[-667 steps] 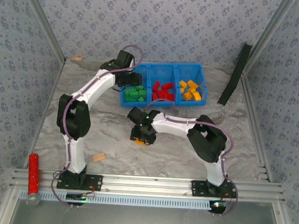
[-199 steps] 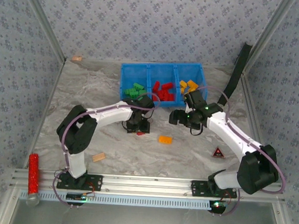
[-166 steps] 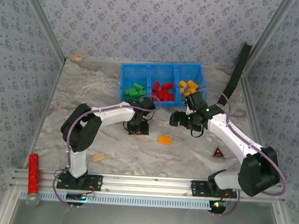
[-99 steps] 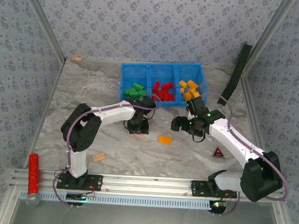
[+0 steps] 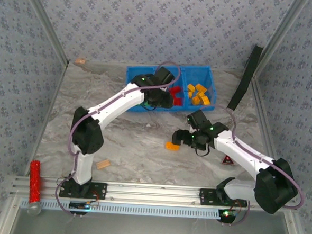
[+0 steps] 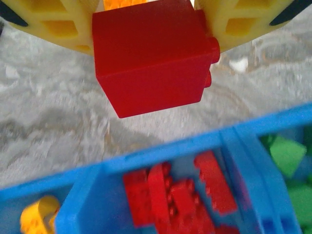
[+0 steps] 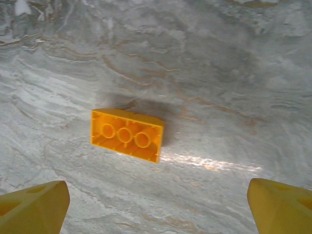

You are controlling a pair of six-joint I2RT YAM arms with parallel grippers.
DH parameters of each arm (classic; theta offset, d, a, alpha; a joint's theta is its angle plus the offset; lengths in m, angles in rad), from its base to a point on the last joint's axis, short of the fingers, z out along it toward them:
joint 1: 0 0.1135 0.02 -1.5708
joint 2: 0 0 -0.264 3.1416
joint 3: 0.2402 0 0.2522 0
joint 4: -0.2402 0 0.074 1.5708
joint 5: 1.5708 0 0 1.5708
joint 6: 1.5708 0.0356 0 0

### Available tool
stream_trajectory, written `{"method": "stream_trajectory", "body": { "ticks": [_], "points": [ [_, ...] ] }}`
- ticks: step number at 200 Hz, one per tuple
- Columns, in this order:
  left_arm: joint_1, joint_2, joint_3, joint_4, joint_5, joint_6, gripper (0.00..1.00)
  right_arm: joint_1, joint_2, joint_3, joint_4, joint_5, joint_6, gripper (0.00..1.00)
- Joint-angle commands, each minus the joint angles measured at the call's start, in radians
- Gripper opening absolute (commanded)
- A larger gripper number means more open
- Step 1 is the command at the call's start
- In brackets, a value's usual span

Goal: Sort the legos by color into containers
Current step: Place the lego in the container, then pick up the lego from the center of the table.

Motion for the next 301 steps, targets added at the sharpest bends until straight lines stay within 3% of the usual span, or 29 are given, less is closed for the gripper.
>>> {"method": "stream_trajectory", "body": {
  "ticks": [1,65,97,138,179,241,301],
  "points": [
    [0.02,0.106,0.147,-0.037,-0.058,0.069,0.24,0.029,0.009,-0.017,0.059,0.017,0.053,0.97],
    [0.058,0.445,0.58,-0.104,-0.096,0.11,0.24,0.07,0.098,0.003,0.098,0.033,0.06,1.0],
    [0.074,0.54,0.666,-0.112,-0.07,0.092,0.3,0.087,0.148,0.028,0.104,0.044,0.018,1.0],
    [0.08,0.555,0.666,-0.102,-0.047,0.084,0.51,0.088,0.224,0.07,0.067,0.065,-0.119,1.0],
    [0.083,0.548,0.666,-0.087,-0.024,0.08,0.66,0.092,0.296,0.121,0.07,0.04,-0.127,1.0],
    [0.085,0.476,0.675,-0.039,0.039,0.081,0.7,0.113,0.39,0.15,0.072,0.038,-0.084,1.0],
    [0.086,0.347,0.697,-0.015,0.109,0.071,0.71,0.143,0.467,0.188,0.024,0.078,-0.075,0.88]
  ]
}}
